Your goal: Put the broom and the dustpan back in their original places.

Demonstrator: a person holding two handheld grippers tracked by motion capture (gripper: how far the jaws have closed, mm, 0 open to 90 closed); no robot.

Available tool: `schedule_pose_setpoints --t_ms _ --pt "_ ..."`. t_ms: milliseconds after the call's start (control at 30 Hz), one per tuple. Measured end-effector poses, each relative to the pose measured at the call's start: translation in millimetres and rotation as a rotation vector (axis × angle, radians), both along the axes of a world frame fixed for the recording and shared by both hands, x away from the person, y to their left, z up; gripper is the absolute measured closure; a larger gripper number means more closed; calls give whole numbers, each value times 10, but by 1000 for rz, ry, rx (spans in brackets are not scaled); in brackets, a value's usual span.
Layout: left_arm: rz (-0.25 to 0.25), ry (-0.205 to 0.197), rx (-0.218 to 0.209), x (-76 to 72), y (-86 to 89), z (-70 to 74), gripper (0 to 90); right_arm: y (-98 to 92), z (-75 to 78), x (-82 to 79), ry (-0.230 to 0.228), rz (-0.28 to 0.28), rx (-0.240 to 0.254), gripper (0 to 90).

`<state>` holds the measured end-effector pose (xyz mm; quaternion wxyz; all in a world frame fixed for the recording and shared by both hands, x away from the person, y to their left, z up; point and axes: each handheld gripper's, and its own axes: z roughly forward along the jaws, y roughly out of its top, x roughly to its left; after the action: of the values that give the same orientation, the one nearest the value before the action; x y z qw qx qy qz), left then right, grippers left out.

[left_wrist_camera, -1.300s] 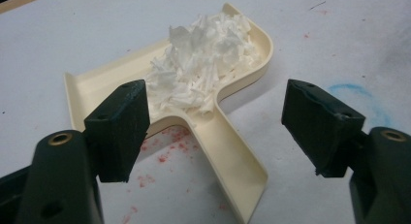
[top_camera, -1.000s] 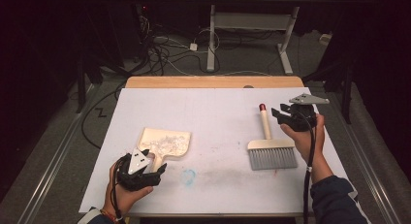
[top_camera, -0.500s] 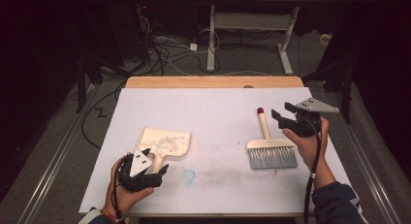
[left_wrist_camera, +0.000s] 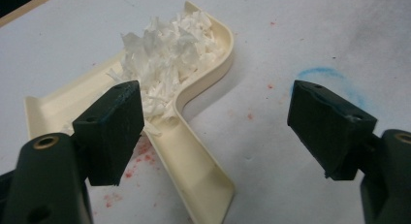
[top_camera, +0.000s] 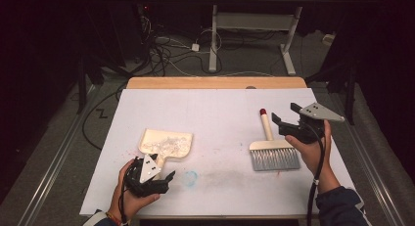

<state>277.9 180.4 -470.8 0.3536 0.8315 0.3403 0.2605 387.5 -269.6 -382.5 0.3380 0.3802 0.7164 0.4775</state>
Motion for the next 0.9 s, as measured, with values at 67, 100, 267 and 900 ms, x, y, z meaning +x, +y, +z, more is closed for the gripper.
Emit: schedule_pose_setpoints --t_ms 67,100,267,900 --pt "-3 3 1 2 1 -4 200 18 4 -16 -12 0 -9 253" --pt "-4 4 4 3 2 -6 199 29 10 -36 -7 2 -4 254" --pt "-3 7 1 4 12 -4 198 64 47 -116 -24 25 -19 255" --pt "-12 10 15 -3 7 -13 198 96 114 -381 -25 42 -99 261"
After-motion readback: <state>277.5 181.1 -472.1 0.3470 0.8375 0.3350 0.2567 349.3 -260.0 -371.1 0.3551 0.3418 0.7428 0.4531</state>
